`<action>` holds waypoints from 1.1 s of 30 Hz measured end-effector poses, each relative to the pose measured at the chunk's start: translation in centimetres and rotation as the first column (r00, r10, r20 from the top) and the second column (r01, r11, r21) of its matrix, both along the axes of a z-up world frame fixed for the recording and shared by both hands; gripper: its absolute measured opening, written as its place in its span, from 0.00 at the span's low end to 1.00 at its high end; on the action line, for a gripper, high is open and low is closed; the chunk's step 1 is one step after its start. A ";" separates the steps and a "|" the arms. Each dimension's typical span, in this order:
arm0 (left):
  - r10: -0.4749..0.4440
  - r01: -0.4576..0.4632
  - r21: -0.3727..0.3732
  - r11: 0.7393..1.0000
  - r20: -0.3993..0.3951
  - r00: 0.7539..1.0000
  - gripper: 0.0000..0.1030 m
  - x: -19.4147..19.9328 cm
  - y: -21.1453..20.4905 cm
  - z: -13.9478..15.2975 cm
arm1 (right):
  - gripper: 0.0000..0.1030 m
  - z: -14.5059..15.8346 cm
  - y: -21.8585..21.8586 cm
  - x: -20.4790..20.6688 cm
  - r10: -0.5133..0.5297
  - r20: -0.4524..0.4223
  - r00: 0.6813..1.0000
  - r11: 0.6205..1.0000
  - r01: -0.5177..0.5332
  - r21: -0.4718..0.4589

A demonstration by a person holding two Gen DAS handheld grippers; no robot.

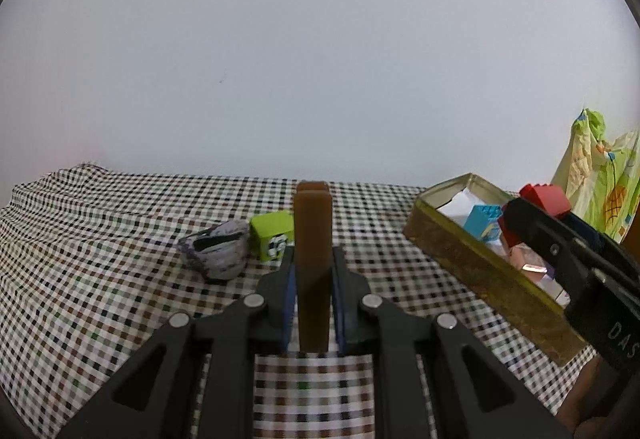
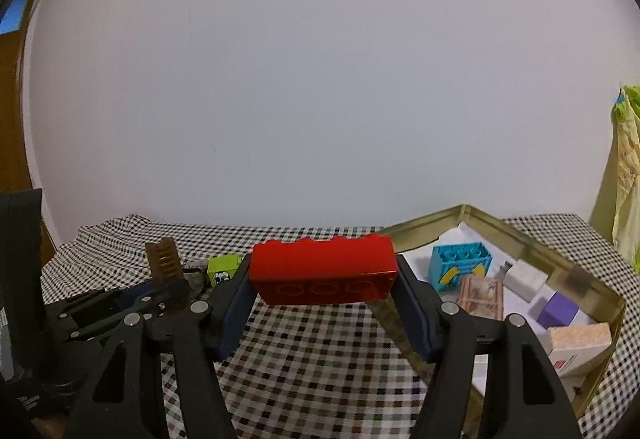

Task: Organize rigid objects
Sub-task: 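Carry both into the gold tray and open both tools to release them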

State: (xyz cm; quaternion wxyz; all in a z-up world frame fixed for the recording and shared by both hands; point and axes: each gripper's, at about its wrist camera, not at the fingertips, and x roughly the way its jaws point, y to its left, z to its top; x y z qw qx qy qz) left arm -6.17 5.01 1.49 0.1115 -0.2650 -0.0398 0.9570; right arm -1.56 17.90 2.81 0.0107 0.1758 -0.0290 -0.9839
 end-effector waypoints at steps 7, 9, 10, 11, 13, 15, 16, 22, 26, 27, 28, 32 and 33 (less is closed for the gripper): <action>-0.032 0.032 -0.019 0.999 -0.021 0.999 0.13 0.4 2.7 0.2 | 0.65 0.2 2.2 0.6 -0.012 -0.019 1.000 1.000 0.012 -0.006; -0.038 0.037 -0.022 0.999 -0.026 0.999 0.13 0.4 3.4 0.3 | 0.65 0.3 2.9 0.4 -0.023 -0.018 1.000 1.000 0.022 -0.012; -0.042 0.041 -0.021 0.999 -0.027 0.999 0.13 0.4 3.7 0.3 | 0.65 0.3 3.4 0.4 -0.030 -0.016 0.999 0.999 0.029 -0.019; -0.045 0.044 -0.021 0.999 -0.028 0.999 0.13 0.4 3.9 0.3 | 0.65 0.3 3.9 0.3 -0.036 -0.015 0.999 0.999 0.036 -0.024; -0.053 0.053 -0.022 0.998 -0.030 0.998 0.13 0.4 4.6 0.4 | 0.65 0.4 4.8 0.3 -0.051 -0.016 0.999 0.998 0.050 -0.036; -0.062 0.062 -0.025 0.998 -0.032 0.998 0.13 0.5 5.1 0.5 | 0.65 0.5 5.8 0.3 -0.067 -0.021 0.998 0.997 0.067 -0.044; -0.065 0.065 -0.026 0.998 -0.034 0.997 0.13 0.5 5.3 0.5 | 0.65 0.6 6.2 0.5 -0.073 -0.023 0.997 0.996 0.072 -0.046; -0.084 0.084 -0.011 0.996 -0.052 0.995 0.13 1.6 6.9 1.8 | 0.65 0.9 8.0 1.0 -0.112 -0.038 0.993 0.993 0.112 -0.025; -0.114 0.114 -0.009 0.993 -0.061 0.992 0.13 2.0 8.1 2.2 | 0.65 0.9 10.2 1.0 -0.162 -0.033 0.986 0.986 0.161 -0.033; -0.121 0.121 -0.009 0.993 -0.065 0.991 0.13 2.0 8.5 2.3 | 0.65 0.9 10.9 1.0 -0.175 -0.033 0.984 0.984 0.173 -0.039; -0.130 0.129 -0.010 0.992 -0.068 0.989 0.13 2.1 9.0 2.4 | 0.65 0.9 11.7 1.0 -0.194 -0.035 0.980 0.980 0.193 -0.042; -0.169 0.168 -0.014 0.986 -0.077 0.983 0.13 2.3 10.6 2.9 | 0.65 0.9 14.6 1.2 -0.259 -0.041 0.965 0.966 0.257 -0.031; -0.181 0.180 -0.015 0.984 -0.079 0.980 0.13 2.3 11.1 2.9 | 0.65 0.8 15.2 1.1 -0.270 -0.040 0.962 0.963 0.270 -0.027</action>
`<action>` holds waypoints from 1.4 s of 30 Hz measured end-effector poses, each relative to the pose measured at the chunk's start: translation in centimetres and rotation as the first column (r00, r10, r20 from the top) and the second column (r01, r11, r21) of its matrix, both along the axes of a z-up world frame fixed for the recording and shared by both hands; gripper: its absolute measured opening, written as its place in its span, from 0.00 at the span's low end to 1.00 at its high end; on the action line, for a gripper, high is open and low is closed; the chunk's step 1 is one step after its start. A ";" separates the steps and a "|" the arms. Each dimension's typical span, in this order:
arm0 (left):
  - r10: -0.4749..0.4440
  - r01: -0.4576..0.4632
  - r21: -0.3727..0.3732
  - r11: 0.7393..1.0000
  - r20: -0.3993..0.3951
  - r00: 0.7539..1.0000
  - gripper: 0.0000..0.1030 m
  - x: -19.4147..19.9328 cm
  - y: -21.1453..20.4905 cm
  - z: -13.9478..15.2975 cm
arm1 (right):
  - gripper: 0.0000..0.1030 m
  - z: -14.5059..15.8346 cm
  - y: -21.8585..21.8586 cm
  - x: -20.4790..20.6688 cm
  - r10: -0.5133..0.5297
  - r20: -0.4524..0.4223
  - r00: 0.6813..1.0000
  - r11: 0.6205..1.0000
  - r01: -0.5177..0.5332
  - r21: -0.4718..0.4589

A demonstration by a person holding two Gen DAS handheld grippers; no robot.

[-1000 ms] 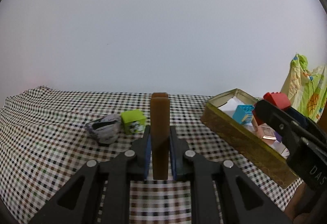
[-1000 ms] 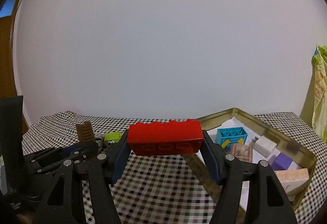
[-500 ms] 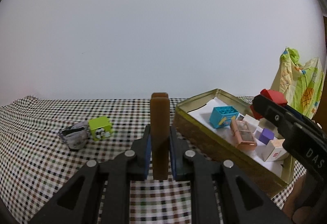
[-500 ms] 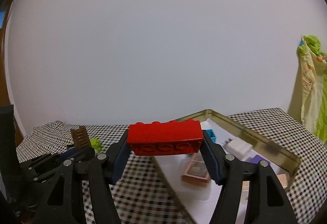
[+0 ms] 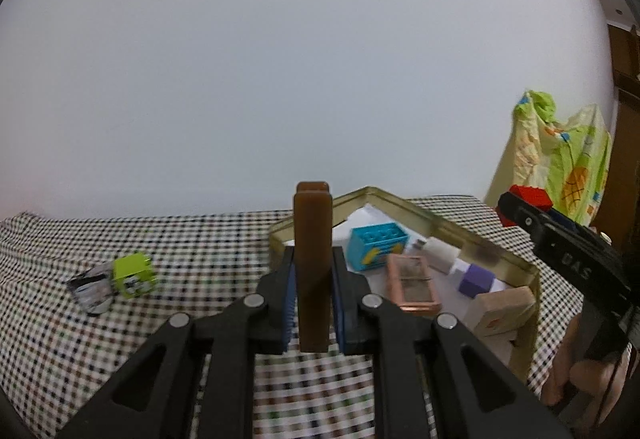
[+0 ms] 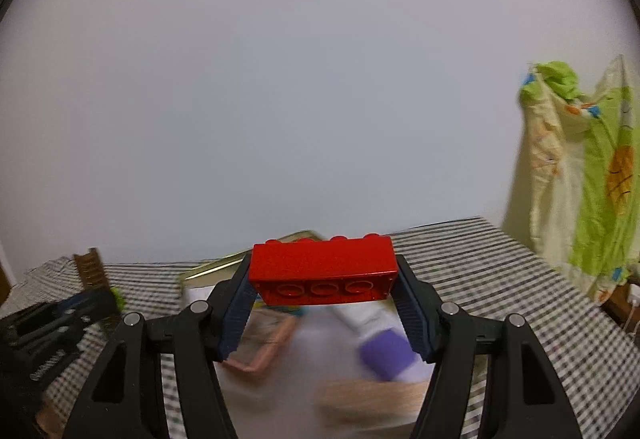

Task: Organize rigid objects
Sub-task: 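Carry both into the gold tray and open both tools to release them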

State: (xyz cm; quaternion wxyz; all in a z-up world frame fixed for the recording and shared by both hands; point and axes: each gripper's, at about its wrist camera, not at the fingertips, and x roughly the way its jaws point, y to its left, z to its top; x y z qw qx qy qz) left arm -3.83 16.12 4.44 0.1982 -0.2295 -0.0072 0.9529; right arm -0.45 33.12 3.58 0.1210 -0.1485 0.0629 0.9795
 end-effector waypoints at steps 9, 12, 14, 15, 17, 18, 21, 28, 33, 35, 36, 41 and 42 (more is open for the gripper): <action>-0.129 0.129 -0.026 0.991 0.008 0.992 0.13 1.3 6.1 -0.3 | 0.65 -0.8 5.2 -0.4 -0.057 0.063 0.996 0.998 0.057 0.001; -0.169 0.169 -0.046 0.985 0.006 0.986 0.13 2.1 8.0 -0.6 | 0.65 -1.4 6.1 -0.9 -0.053 0.096 0.994 0.998 0.055 -0.017; -0.186 0.186 -0.055 0.981 0.006 0.983 0.13 2.4 9.0 -0.7 | 0.65 -1.4 6.4 -1.1 -0.050 0.105 0.993 0.998 0.053 -0.032; -0.194 0.194 -0.059 0.979 0.009 0.981 0.13 2.5 9.4 -0.8 | 0.65 -1.6 6.3 -1.0 -0.048 0.109 0.993 0.998 0.052 -0.036; -0.208 0.209 -0.065 0.976 0.016 0.978 0.13 2.6 10.2 -1.1 | 0.65 -1.7 6.0 -1.2 -0.042 0.125 0.991 0.998 0.047 -0.036; -0.218 0.220 -0.067 0.973 0.024 0.976 0.13 2.6 10.5 -1.4 | 0.65 -1.9 5.8 -1.4 -0.037 0.137 0.990 0.999 0.042 -0.034; -0.232 0.234 -0.067 0.970 0.041 0.972 0.13 2.6 10.9 -1.9 | 0.65 -2.2 5.6 -1.9 -0.034 0.162 0.986 0.999 0.038 -0.020; -0.211 0.222 -0.089 0.971 0.117 0.970 0.13 1.6 11.4 -3.0 | 0.65 -3.1 5.5 -2.8 -0.023 0.217 0.976 0.999 0.029 -0.022; -0.193 0.209 -0.090 0.974 0.157 0.969 0.13 1.2 11.4 -3.4 | 0.65 -3.7 5.1 -3.4 -0.002 0.252 0.968 0.999 0.011 -0.035; -0.181 0.199 -0.090 0.976 0.174 0.968 0.13 0.9 11.4 -3.6 | 0.65 -3.9 4.8 -3.6 0.010 0.263 0.965 0.999 -0.001 -0.036; -0.172 0.189 -0.090 0.978 0.173 0.970 0.14 0.9 11.3 -3.6 | 0.65 -4.0 4.8 -3.7 0.013 0.269 0.963 0.999 -0.003 -0.038; -0.110 0.129 -0.112 0.985 0.165 0.980 0.67 1.0 10.9 -3.7 | 0.69 -4.4 4.4 -4.4 0.020 0.308 0.951 0.999 -0.008 -0.042; -0.097 0.115 -0.111 0.987 0.155 0.983 0.76 1.1 10.7 -3.6 | 0.71 -4.3 4.4 -4.3 0.018 0.300 0.954 0.999 -0.005 -0.045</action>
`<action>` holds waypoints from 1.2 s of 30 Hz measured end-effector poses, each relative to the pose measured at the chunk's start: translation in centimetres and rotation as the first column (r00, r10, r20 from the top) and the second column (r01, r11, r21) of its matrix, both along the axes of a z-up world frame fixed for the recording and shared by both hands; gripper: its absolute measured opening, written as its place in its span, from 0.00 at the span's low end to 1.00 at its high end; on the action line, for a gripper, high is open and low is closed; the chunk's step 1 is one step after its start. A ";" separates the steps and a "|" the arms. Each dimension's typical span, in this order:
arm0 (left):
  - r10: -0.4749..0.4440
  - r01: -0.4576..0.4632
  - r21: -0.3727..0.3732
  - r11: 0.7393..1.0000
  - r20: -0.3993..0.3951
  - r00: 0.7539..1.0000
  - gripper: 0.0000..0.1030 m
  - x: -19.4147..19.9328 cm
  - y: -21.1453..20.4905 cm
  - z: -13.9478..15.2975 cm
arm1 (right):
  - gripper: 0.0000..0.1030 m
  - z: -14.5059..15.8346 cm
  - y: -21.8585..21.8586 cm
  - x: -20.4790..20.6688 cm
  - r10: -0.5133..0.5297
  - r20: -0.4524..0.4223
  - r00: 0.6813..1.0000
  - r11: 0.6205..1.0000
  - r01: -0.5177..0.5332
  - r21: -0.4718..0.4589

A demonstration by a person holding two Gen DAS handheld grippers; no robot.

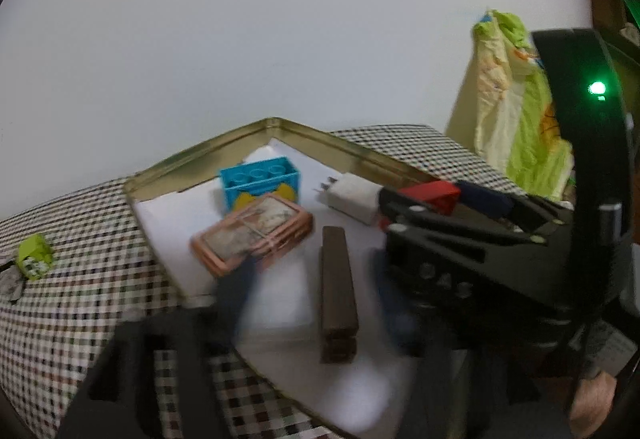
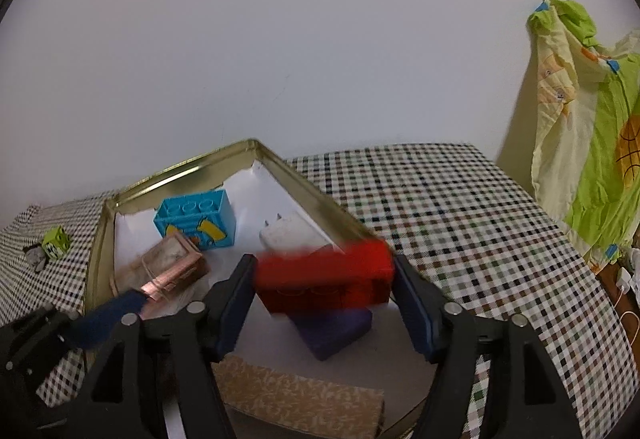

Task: Organize rigid objects
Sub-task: 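Carry both into the gold tray and open both tools to release them, then move both tools back toward the green block and grey pouch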

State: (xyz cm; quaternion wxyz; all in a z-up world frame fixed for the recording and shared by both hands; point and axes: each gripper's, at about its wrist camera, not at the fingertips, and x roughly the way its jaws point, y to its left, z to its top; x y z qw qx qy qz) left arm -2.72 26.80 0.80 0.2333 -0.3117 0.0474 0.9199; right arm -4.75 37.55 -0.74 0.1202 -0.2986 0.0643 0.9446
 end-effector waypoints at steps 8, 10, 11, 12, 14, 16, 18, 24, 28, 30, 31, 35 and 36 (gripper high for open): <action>0.075 -0.073 0.026 0.997 -0.105 0.992 0.99 0.9 -2.1 1.7 | 0.84 1.9 1.8 2.3 -0.069 -0.188 0.980 0.995 0.053 -0.089; 0.103 -0.101 0.028 0.995 -0.095 0.990 0.99 0.6 -2.8 1.5 | 0.84 2.0 2.2 2.6 -0.082 -0.215 0.973 0.991 0.057 -0.119; 0.122 -0.121 0.023 0.992 -0.094 0.988 0.99 0.5 -3.3 1.3 | 0.84 2.0 2.4 2.7 -0.090 -0.225 0.970 0.990 0.061 -0.129; 0.139 -0.138 0.016 0.990 -0.099 0.985 0.99 0.4 -3.6 1.3 | 0.84 2.0 2.5 2.9 -0.100 -0.240 0.966 0.988 0.068 -0.138; 0.180 -0.182 -0.003 0.983 -0.125 0.976 0.99 0.3 -4.3 1.3 | 0.84 2.1 2.7 3.4 -0.123 -0.280 0.952 0.986 0.084 -0.147; 0.208 -0.213 -0.014 0.977 -0.154 0.966 0.99 0.4 -5.1 1.5 | 0.84 2.4 2.7 4.0 -0.147 -0.323 0.935 0.984 0.106 -0.143; 0.229 -0.234 -0.010 0.972 -0.178 0.957 0.99 0.5 -6.0 1.7 | 0.84 2.8 2.6 4.8 -0.167 -0.379 0.910 0.983 0.123 -0.138; 0.280 -0.296 -0.031 0.955 -0.242 0.929 0.99 0.7 -7.9 1.5 | 0.89 3.7 0.8 7.1 -0.203 -0.515 0.833 0.977 0.203 -0.056; 0.296 -0.317 -0.037 0.948 -0.268 0.917 0.99 0.8 -8.8 1.5 | 0.89 4.1 -0.5 7.5 -0.190 -0.526 0.829 0.974 0.228 0.007; 0.308 -0.328 -0.028 0.944 -0.272 0.911 0.99 0.7 -9.2 1.6 | 0.90 4.1 -0.7 7.9 -0.196 -0.526 0.828 0.973 0.232 0.002; 0.312 -0.331 -0.026 0.943 -0.271 0.910 0.99 0.8 -9.4 1.5 | 0.91 4.1 -0.8 8.1 -0.204 -0.524 0.827 0.972 0.236 -0.006; 0.312 -0.330 -0.026 0.944 -0.270 0.911 0.99 0.9 -9.7 1.5 | 0.91 4.1 -1.4 9.2 -0.243 -0.529 0.813 0.961 0.275 -0.018; 0.311 -0.329 -0.023 0.944 -0.272 0.911 0.99 1.1 -9.8 1.5 | 0.91 4.1 -1.5 9.4 -0.253 -0.527 0.811 0.958 0.288 -0.018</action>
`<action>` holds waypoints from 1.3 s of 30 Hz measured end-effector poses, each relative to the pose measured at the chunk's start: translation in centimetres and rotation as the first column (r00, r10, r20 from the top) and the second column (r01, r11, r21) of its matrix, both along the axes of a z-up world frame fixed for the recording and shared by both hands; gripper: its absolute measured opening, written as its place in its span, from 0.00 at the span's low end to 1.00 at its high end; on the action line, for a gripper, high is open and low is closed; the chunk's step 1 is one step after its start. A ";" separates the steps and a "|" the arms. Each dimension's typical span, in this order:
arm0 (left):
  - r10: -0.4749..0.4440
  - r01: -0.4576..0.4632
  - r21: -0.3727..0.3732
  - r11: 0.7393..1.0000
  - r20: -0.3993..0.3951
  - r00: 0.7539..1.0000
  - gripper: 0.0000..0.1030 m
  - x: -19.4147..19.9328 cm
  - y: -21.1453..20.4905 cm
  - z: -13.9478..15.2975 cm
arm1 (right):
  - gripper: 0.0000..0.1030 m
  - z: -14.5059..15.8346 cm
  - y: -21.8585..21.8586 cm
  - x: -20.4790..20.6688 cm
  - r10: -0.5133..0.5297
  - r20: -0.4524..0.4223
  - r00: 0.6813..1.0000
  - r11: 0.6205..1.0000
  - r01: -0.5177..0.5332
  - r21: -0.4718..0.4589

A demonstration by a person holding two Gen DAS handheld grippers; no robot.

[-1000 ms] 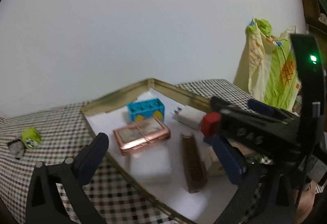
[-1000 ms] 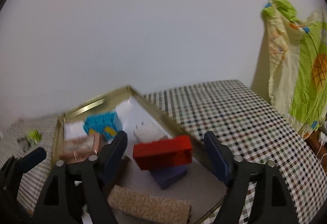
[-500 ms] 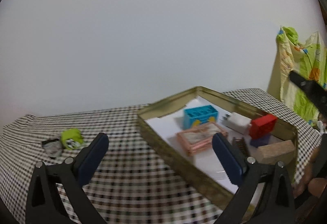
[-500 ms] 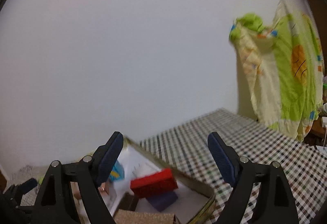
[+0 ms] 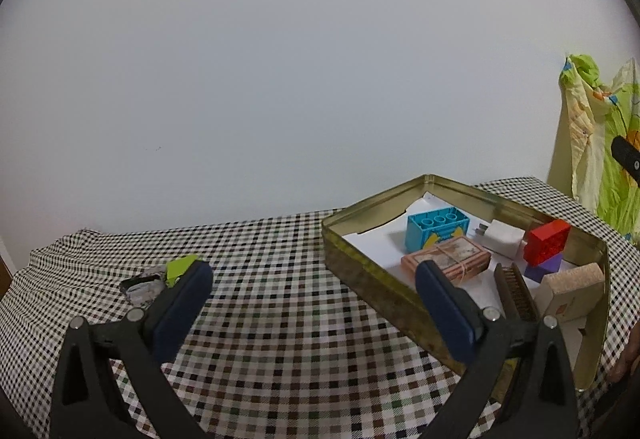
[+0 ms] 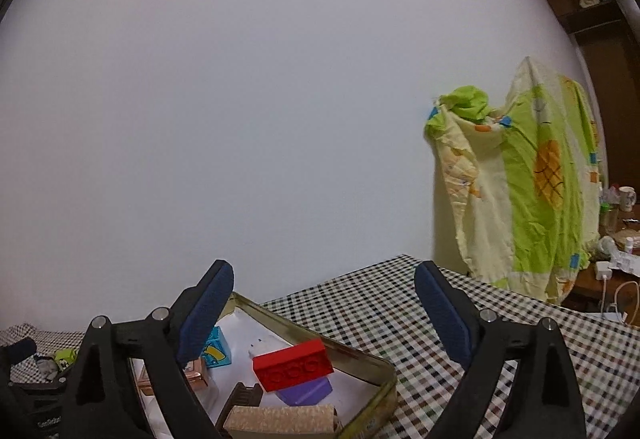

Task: Organize rigid objects
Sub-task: 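Move both tools back toward the green block and grey pouch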

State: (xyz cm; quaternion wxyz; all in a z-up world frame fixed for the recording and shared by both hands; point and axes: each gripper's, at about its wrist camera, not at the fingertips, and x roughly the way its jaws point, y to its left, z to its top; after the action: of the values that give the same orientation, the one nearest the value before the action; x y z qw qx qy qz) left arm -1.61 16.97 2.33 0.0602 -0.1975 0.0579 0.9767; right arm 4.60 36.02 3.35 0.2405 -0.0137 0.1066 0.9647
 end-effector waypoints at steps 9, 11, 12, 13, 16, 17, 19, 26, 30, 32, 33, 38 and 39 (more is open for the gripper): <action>-0.012 0.012 0.018 1.000 -0.005 1.000 0.99 0.6 -0.8 0.0 | 0.91 0.1 -1.4 0.4 -0.041 0.033 0.999 0.999 0.042 -0.017; -0.011 0.011 0.029 1.000 -0.004 1.000 0.99 0.7 -1.2 0.0 | 0.91 0.0 -1.9 0.7 -0.043 0.036 0.998 0.999 0.043 -0.014; -0.011 0.011 0.034 0.999 -0.004 1.000 0.99 0.7 -1.4 0.0 | 0.91 0.0 -2.1 1.0 -0.048 0.033 0.998 0.999 0.048 -0.007; -0.009 0.009 0.038 0.999 -0.003 1.000 0.99 0.8 -1.6 0.0 | 0.91 0.0 -2.6 1.4 -0.055 0.027 0.998 0.998 0.055 0.008; -0.003 0.003 0.038 0.999 -0.011 1.000 0.99 0.8 -2.3 0.1 | 0.91 0.3 -3.9 2.2 -0.071 0.005 0.997 0.996 0.070 0.063; 0.002 -0.002 0.035 0.999 -0.015 1.000 0.99 0.8 -2.5 0.1 | 0.91 0.4 -4.3 2.4 -0.073 0.000 0.997 0.995 0.073 0.072; 0.012 -0.011 0.028 1.000 -0.022 1.000 0.99 0.8 -3.0 0.1 | 0.91 0.5 -5.1 2.7 -0.061 -0.008 0.998 0.995 0.062 0.077; 0.028 -0.028 0.018 0.999 -0.038 0.999 0.99 0.8 -4.9 0.1 | 0.91 0.3 -8.2 0.6 0.019 0.037 0.999 1.000 -0.019 0.023; 0.043 -0.043 0.018 0.999 -0.041 0.998 0.99 0.6 -6.4 0.0 | 0.92 0.0 -10.6 -0.6 0.055 0.055 0.997 0.998 -0.056 0.030; 0.050 -0.049 0.018 0.999 -0.041 0.998 0.99 0.4 -7.0 0.0 | 0.92 0.0 -11.4 -0.9 0.067 0.051 0.996 0.997 -0.068 0.035; 0.053 -0.053 0.018 0.998 -0.041 0.998 0.99 0.4 -7.3 0.0 | 0.92 0.0 -11.8 -1.0 0.074 0.050 0.996 0.996 -0.076 0.038; 0.079 -0.078 0.025 0.997 -0.037 0.996 0.99 0.3 -9.1 -0.2 | 0.92 0.0 -13.9 -2.0 0.106 0.065 0.992 0.993 -0.109 0.037; 0.084 -0.083 0.027 0.996 -0.036 0.996 0.99 0.2 -9.4 -0.2 | 0.92 0.0 -14.2 -2.2 0.112 0.066 0.991 0.993 -0.115 0.034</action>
State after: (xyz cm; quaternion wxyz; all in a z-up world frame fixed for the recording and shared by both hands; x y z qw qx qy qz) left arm -1.38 7.53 2.16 0.0209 -0.1806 0.0383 0.9826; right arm 2.40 21.79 3.31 0.1887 -0.0462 0.0797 0.9777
